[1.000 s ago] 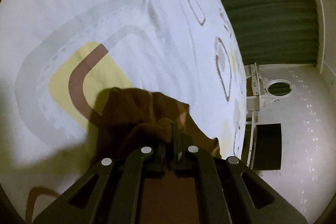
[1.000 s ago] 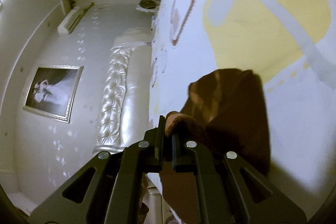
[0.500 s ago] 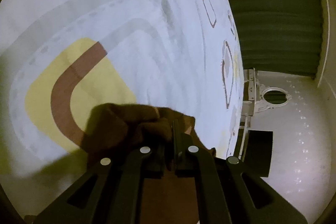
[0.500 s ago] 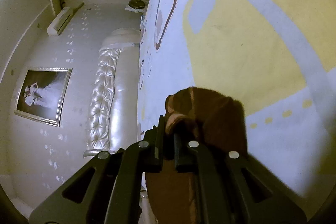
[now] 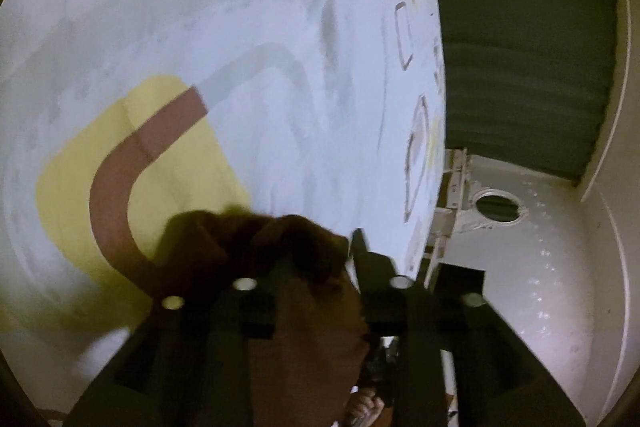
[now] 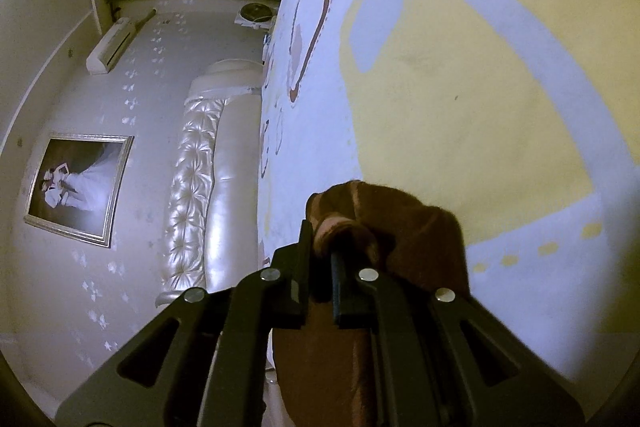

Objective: Fold small clothes

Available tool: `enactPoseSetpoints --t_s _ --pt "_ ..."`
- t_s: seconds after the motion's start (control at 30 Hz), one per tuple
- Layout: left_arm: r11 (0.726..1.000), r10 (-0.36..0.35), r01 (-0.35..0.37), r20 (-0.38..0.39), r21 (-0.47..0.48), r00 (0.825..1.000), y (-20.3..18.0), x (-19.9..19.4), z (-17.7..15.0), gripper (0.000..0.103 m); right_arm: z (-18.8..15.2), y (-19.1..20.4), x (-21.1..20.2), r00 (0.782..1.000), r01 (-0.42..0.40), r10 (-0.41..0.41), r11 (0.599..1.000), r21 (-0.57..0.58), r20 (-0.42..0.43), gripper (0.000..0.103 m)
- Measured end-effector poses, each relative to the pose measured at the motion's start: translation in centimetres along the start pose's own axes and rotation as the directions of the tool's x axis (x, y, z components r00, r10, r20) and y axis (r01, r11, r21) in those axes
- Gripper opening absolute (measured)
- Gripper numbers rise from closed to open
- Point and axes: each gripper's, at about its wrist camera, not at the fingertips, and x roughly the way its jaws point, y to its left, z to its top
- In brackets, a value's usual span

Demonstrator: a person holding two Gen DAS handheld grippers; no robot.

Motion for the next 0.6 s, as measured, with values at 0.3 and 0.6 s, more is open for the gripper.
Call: enactPoseSetpoints --t_s 0.3,0.6 --pt "0.985 0.132 -0.134 0.029 0.107 0.991 -1.1 0.0 0.7 0.045 0.4 0.4 -0.6 0.998 0.046 -0.045 0.999 -0.024 0.035 0.016" --pt "0.928 0.227 -0.242 0.084 0.282 0.970 -2.3 -1.7 -1.2 0.045 0.3 0.9 -3.8 0.987 0.087 -0.083 0.996 -0.023 0.139 0.034"
